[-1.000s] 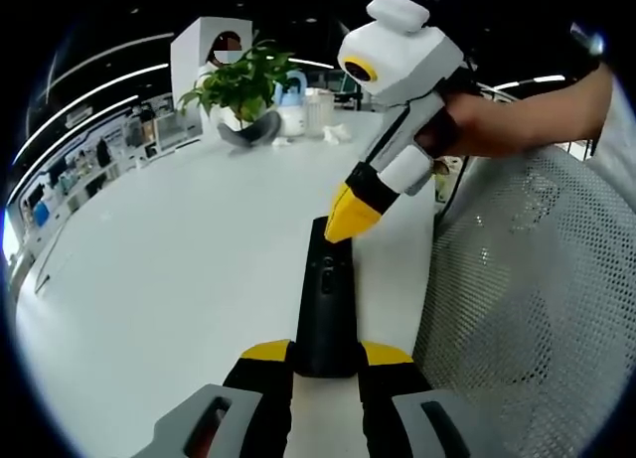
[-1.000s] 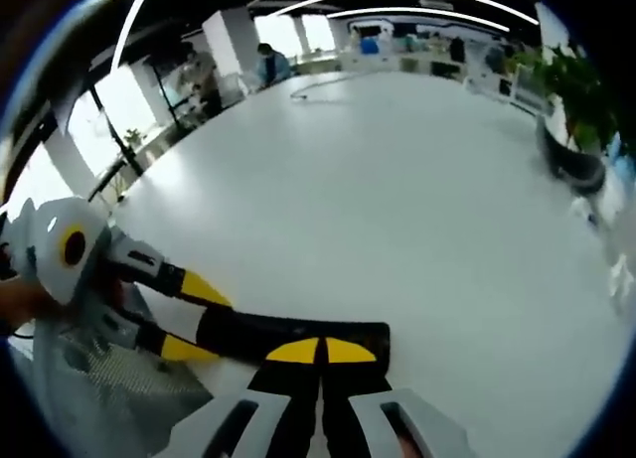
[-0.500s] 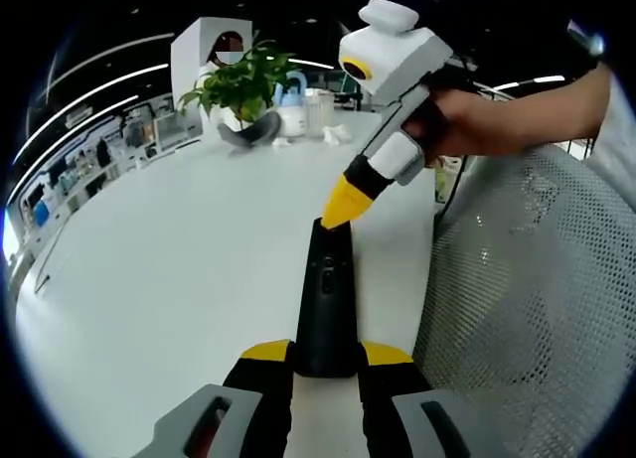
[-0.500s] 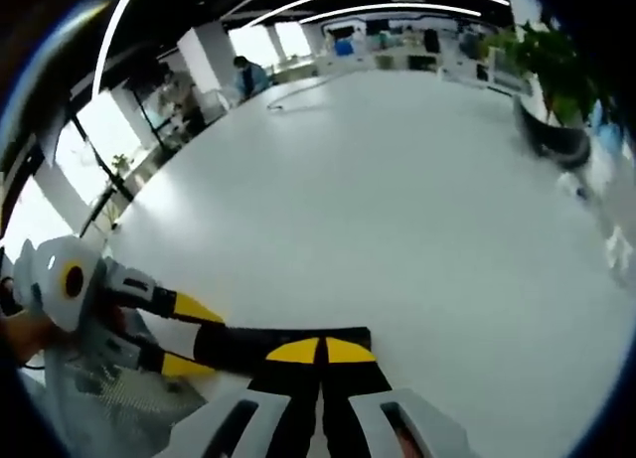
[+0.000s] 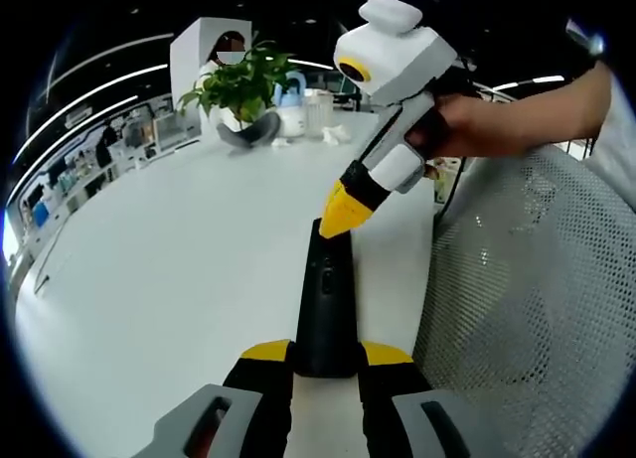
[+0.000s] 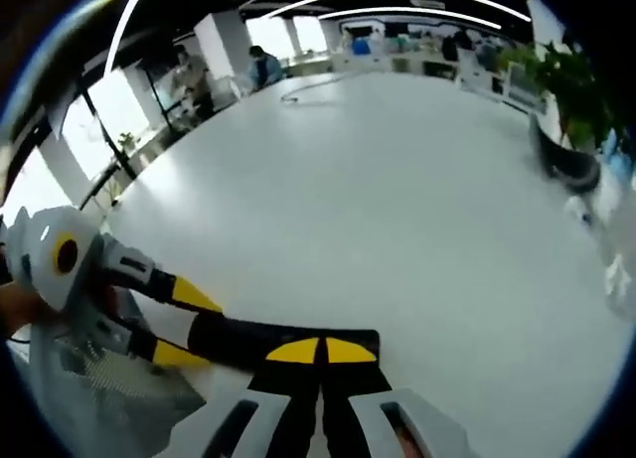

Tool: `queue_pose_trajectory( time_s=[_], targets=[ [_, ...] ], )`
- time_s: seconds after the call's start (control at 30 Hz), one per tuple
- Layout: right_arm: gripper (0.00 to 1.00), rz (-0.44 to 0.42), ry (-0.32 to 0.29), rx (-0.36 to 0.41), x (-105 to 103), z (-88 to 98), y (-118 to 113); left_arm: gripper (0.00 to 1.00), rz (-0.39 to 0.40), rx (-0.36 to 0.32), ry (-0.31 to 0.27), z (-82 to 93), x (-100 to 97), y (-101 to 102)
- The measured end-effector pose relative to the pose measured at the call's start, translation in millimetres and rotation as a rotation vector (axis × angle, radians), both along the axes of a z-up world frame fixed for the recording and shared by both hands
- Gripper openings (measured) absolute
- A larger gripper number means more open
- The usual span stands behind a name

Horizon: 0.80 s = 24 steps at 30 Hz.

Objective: Press the specified remote control buttons in sequence, fully releasing each button before pressing the next.

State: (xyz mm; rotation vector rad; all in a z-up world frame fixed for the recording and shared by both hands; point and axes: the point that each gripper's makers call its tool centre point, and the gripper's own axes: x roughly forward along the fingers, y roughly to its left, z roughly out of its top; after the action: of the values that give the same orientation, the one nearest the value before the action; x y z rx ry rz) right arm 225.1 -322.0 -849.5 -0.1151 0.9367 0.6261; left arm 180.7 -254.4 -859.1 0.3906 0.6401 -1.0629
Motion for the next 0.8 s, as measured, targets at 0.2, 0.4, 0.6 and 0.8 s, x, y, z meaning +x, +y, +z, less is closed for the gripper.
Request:
queue_pose_trajectory(
  time_s=[0.2, 0.4, 0.6, 0.8],
  targets=[
    [0.00, 0.007, -0.019, -0.007, 1.3, -0.3, -0.9, 0.25, 0.000, -0.001, 0.002, 0.1, 0.0, 0.1],
    [0.00, 0.001, -0.015, 0.002, 1.3, -0.3, -0.7, 0.25, 0.000, 0.000, 0.002, 0.0, 0.2, 0.3],
    [0.00, 0.004, -0.023, 0.000, 1.0, -0.7, -0.5, 0.25, -0.002, 0.001, 0.002, -0.1, 0.3, 0.2],
    [0.00, 0.020, -0.040, -0.025, 1.3, -0.1, 0.3, 0.25, -0.002, 0.002, 0.001, 0.0, 0.5, 0.3]
  ],
)
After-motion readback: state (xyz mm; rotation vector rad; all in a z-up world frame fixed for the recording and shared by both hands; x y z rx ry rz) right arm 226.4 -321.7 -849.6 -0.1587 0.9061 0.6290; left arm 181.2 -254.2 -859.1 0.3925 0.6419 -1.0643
